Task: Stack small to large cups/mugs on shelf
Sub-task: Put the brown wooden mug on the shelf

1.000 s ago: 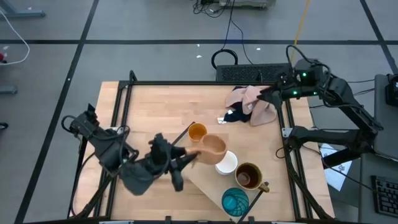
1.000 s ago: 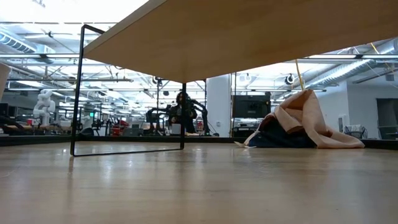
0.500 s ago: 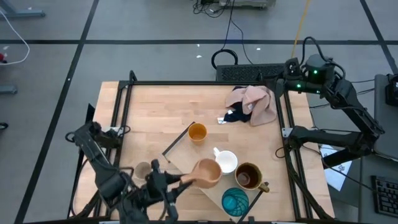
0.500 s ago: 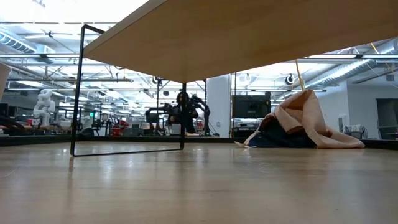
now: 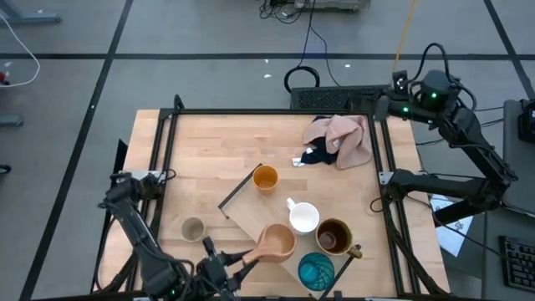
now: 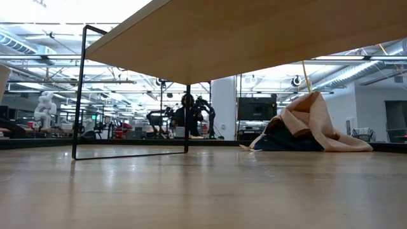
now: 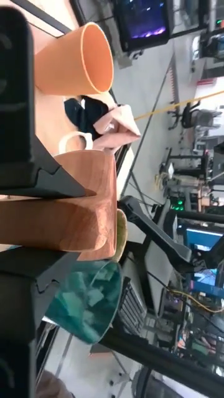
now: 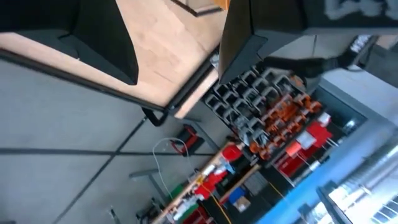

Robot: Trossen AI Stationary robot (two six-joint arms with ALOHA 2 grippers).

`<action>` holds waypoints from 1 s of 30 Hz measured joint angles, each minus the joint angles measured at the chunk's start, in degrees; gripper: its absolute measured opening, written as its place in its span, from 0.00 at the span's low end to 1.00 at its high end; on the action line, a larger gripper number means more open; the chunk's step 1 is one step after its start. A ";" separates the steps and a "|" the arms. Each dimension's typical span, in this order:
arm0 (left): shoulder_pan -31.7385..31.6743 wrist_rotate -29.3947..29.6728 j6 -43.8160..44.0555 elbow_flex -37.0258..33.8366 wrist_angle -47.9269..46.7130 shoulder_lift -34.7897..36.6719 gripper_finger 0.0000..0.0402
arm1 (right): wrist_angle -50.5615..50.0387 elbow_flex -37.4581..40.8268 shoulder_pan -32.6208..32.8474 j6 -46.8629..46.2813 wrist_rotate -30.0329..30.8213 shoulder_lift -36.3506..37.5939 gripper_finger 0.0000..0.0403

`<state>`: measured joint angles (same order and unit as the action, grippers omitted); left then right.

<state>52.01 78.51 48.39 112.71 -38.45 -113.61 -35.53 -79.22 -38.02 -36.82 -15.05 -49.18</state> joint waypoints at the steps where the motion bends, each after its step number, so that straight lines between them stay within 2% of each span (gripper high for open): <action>1: 0.14 0.63 -0.01 0.00 0.38 -0.59 0.23 | 0.76 0.00 0.00 0.00 0.00 0.08 0.53; 6: 0.47 1.07 -0.88 0.00 1.51 -2.99 0.23 | 4.72 0.00 0.00 0.04 -0.02 0.51 0.53; 13: 0.25 1.74 -0.21 0.00 1.76 -6.18 0.23 | 5.17 0.00 0.00 -0.52 -0.02 0.80 0.53; 20: -0.31 1.70 4.85 0.00 2.00 -9.31 0.23 | 5.51 0.00 0.00 -3.02 -0.08 0.78 0.53; 30: -2.88 -2.96 8.27 0.00 2.13 -12.78 0.23 | 5.42 0.02 0.00 -3.04 -0.22 1.49 0.53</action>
<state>49.13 75.55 56.65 112.71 -36.32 -126.39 -30.11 -79.20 -38.02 -39.86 -15.27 -47.70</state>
